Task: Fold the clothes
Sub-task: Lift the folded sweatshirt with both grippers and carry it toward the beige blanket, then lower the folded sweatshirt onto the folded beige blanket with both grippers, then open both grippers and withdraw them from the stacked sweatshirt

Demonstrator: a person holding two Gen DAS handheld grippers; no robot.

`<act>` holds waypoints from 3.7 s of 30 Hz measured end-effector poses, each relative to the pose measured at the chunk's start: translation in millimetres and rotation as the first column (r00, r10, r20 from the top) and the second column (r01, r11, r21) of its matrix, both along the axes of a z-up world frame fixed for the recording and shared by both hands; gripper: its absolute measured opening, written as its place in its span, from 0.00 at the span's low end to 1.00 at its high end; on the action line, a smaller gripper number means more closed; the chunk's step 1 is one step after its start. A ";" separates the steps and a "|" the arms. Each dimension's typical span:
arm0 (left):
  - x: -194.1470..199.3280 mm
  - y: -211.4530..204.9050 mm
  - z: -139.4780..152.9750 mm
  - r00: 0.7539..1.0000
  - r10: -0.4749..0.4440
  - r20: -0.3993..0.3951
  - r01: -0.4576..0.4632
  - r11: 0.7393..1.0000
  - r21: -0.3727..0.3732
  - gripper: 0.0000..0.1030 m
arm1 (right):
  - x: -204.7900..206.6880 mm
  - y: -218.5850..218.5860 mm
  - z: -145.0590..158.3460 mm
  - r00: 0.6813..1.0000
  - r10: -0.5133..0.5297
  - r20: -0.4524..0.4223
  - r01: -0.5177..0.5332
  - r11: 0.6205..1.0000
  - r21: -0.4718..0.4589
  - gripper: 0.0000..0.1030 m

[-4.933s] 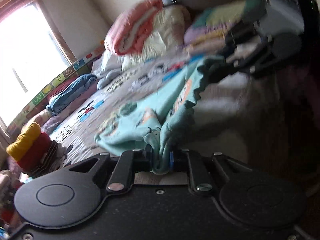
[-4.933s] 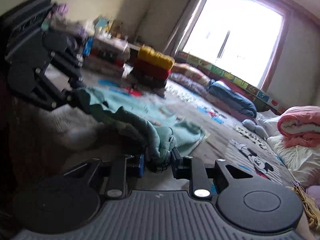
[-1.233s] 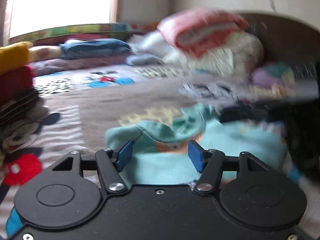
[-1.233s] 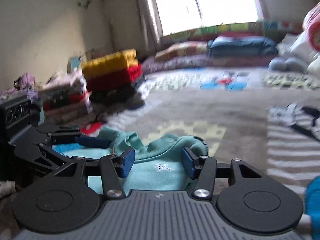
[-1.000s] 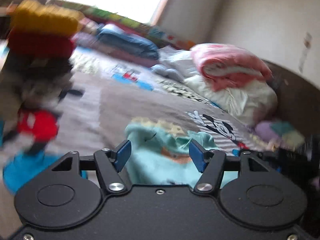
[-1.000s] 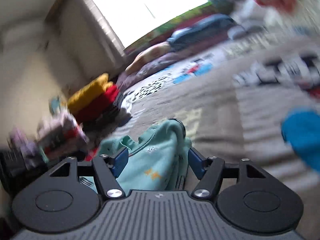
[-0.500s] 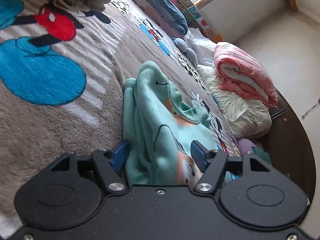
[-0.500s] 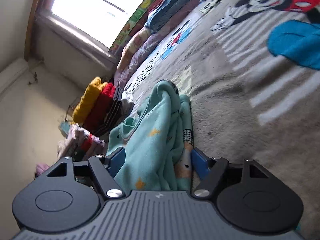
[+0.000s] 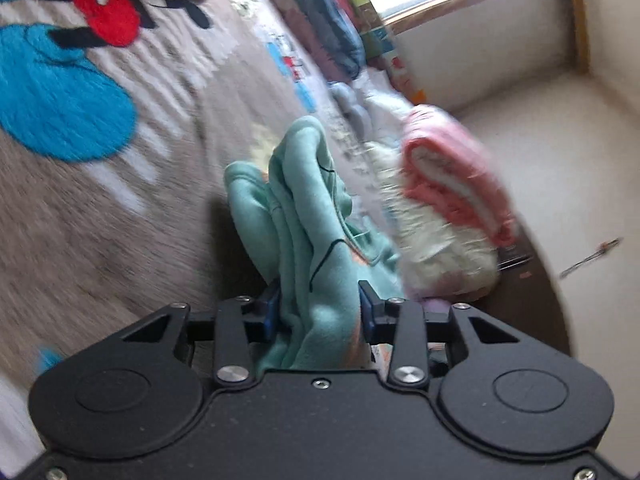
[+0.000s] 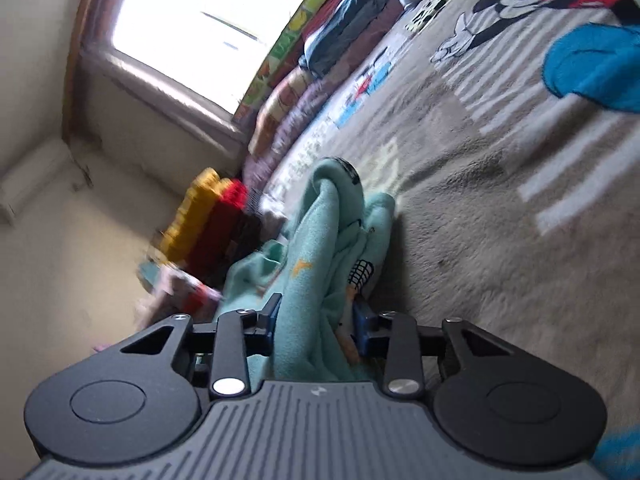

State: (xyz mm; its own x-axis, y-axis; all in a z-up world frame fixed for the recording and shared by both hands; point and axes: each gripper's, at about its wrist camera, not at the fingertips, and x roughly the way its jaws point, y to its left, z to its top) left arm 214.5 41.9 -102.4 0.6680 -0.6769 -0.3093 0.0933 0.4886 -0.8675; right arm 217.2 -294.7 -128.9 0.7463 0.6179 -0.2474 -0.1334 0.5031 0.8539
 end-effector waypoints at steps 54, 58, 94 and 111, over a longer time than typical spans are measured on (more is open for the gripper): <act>72.7 -498.6 41.8 0.430 -0.799 0.419 0.402 0.586 0.704 0.56 | -107.3 -297.4 25.1 0.461 -0.864 0.203 0.872 0.398 -0.284 0.19; 65.1 -492.2 53.6 0.453 -0.781 0.430 0.384 0.607 0.696 0.57 | -107.5 -289.4 34.6 0.472 -0.843 0.257 0.855 0.367 -0.366 0.17; -96.3 -382.6 161.0 0.735 -0.634 0.239 0.252 0.584 0.772 1.00 | -251.1 -206.5 168.5 0.648 -0.748 0.145 0.676 0.478 -0.561 1.00; -133.8 -361.8 167.7 0.718 -0.647 0.258 0.183 0.533 0.826 1.00 | -268.5 -180.1 179.5 0.681 -0.726 0.099 0.622 0.502 -0.600 1.00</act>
State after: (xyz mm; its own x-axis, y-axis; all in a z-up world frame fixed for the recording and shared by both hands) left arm 80.7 -319.9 65.3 0.5636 -0.6237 -0.5416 0.7391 0.6736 -0.0066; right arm -51.3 -474.9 50.6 0.7971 -0.3475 -0.4938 0.5520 0.7510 0.3624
